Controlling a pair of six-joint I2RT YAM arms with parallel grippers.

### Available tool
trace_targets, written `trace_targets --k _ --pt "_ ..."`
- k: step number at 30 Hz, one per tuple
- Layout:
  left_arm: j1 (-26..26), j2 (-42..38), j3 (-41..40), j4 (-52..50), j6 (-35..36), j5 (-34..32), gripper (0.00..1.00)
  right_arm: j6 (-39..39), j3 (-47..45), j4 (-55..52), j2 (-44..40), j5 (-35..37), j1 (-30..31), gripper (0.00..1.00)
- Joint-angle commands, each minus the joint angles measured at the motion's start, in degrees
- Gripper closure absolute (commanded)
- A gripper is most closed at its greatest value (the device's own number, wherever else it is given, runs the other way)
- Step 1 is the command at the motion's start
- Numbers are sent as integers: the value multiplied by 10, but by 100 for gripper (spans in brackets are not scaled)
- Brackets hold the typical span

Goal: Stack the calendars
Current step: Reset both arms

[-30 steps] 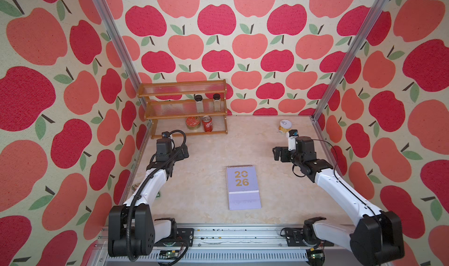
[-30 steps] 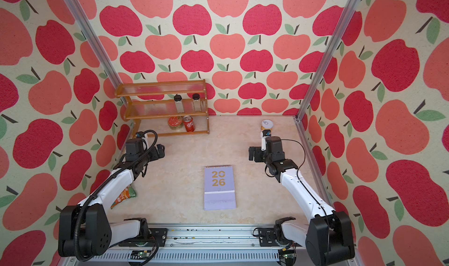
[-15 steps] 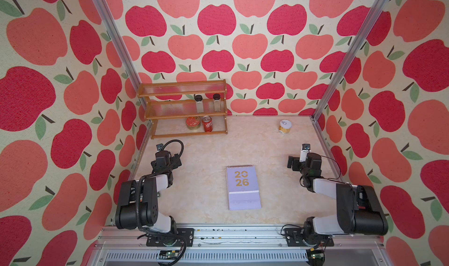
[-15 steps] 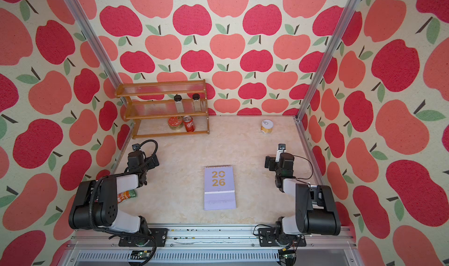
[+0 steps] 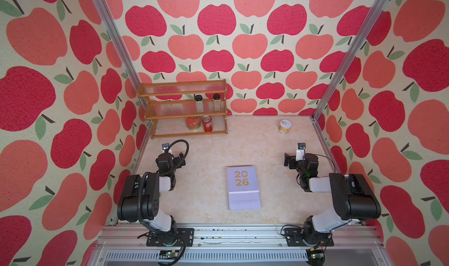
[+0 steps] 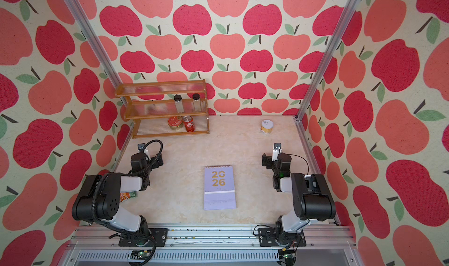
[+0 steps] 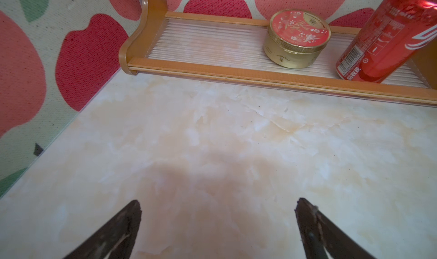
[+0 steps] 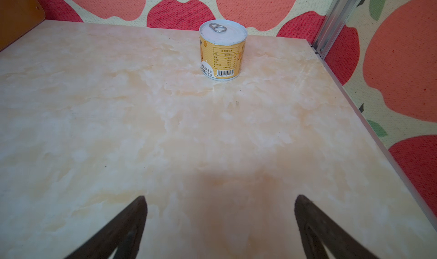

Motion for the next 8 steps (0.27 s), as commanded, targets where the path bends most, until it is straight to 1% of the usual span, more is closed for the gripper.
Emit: trace_targets --k 1,2,3,4,8 --pt "0 0 -1 20 13 9 1 -16 0 17 -8 30 9 1" --pt "0 0 -1 21 13 9 1 -6 12 2 -3 39 7 1" --pt "-1 0 -1 20 13 9 0 -1 14 -4 -4 24 -1 1" --pt "-1 0 0 21 13 7 1 -2 14 -8 -5 24 -2 1" --pt "-2 -1 -1 21 14 7 1 -6 4 7 -10 19 0 1"
